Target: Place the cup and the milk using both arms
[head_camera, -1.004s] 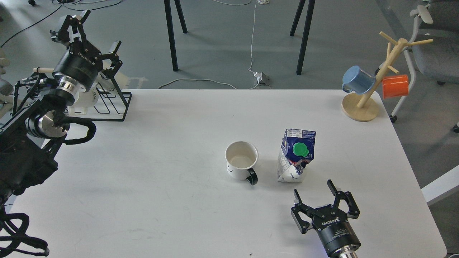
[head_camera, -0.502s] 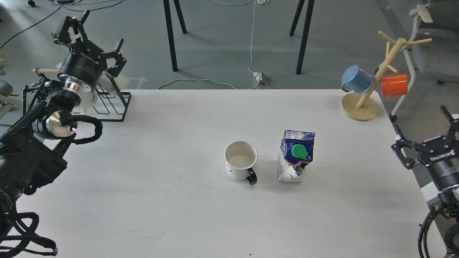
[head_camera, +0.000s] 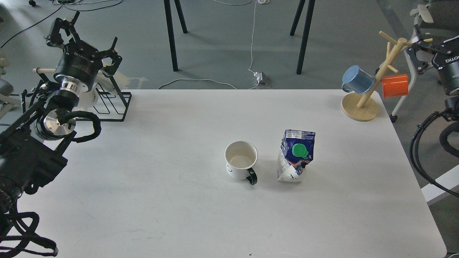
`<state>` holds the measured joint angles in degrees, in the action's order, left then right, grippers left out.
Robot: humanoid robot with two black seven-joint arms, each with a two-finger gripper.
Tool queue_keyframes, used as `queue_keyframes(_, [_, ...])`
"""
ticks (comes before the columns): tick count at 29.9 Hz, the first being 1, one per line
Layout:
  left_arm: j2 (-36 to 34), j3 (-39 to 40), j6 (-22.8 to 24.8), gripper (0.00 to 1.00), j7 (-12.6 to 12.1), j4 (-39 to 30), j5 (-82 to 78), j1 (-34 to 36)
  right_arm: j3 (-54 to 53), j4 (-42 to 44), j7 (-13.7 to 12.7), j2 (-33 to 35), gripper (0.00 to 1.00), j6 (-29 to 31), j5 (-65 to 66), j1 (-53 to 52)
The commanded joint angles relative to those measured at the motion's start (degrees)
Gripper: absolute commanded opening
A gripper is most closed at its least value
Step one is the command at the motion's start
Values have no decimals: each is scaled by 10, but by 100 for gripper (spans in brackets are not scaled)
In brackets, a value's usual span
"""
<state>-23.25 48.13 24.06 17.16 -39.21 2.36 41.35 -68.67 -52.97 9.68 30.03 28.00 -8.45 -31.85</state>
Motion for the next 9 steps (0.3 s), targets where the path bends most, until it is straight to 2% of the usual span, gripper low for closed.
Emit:
queue_keyframes(1, [1,0,-1,100,-6,1,1,0,18,72,-1,-37,99,0,-2,-61])
queue_keyframes(5, [1,0,-1,99,-6,2,2,1,20,116,-1,-61,99,0,3,-90])
queue_keyframes(9, [0,0,-2,99,-6,2,11,1,20,114,-1,-62,99,0,3,-95])
